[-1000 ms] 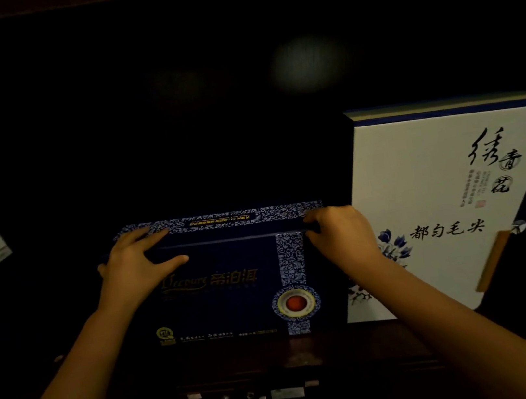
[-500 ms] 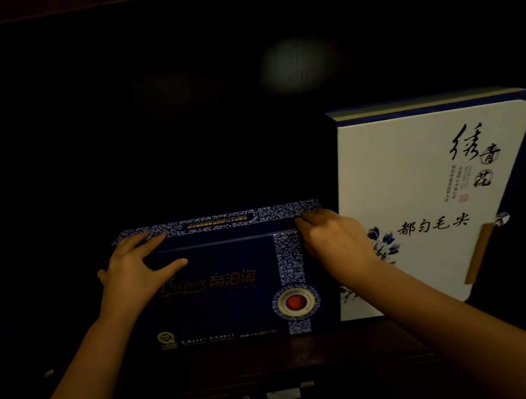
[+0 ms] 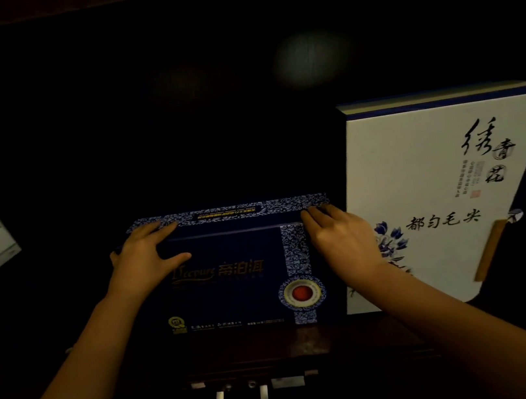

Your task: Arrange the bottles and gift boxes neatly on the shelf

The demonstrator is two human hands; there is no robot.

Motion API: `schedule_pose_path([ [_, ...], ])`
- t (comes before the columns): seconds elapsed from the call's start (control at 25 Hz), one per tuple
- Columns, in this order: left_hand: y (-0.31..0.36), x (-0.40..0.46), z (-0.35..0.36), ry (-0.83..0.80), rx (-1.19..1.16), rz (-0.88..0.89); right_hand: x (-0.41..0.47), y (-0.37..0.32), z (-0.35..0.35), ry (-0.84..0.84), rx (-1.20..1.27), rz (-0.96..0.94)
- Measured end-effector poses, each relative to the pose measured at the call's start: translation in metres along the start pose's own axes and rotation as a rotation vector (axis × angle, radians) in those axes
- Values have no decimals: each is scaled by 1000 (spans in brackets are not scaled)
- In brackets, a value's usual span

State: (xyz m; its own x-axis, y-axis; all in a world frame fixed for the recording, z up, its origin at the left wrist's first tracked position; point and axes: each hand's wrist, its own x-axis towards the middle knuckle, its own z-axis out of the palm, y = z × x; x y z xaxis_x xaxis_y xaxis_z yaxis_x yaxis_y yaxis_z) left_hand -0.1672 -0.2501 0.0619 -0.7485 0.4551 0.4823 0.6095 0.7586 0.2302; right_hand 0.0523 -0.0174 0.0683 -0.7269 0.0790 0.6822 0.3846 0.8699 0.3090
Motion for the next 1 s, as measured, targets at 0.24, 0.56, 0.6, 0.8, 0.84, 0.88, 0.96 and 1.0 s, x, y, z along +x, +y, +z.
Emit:
schedule_pose_path([
  [0.24,8,-1,-5,-16,148,26,9,15,2,-212,417,53],
  [0.56,21,-3,1,24,132,10,9,9,0,-81,331,38],
  [0.6,21,-2,1,19,138,-1,9,9,-2,-73,289,20],
  [0.8,24,-3,1,5,130,3,8,11,-7,-104,171,-7],
  [0.84,29,-4,-1,-13,145,-7,9,9,-9,-129,166,6],
  [0.88,34,-4,-1,-38,166,-19,10,9,-10,-132,172,0],
  [0.96,50,-9,-4,-110,203,-8,10,10,-15,-195,216,-32],
  [1.0,62,-10,-7,-157,200,23,12,13,-18,-209,280,-28],
])
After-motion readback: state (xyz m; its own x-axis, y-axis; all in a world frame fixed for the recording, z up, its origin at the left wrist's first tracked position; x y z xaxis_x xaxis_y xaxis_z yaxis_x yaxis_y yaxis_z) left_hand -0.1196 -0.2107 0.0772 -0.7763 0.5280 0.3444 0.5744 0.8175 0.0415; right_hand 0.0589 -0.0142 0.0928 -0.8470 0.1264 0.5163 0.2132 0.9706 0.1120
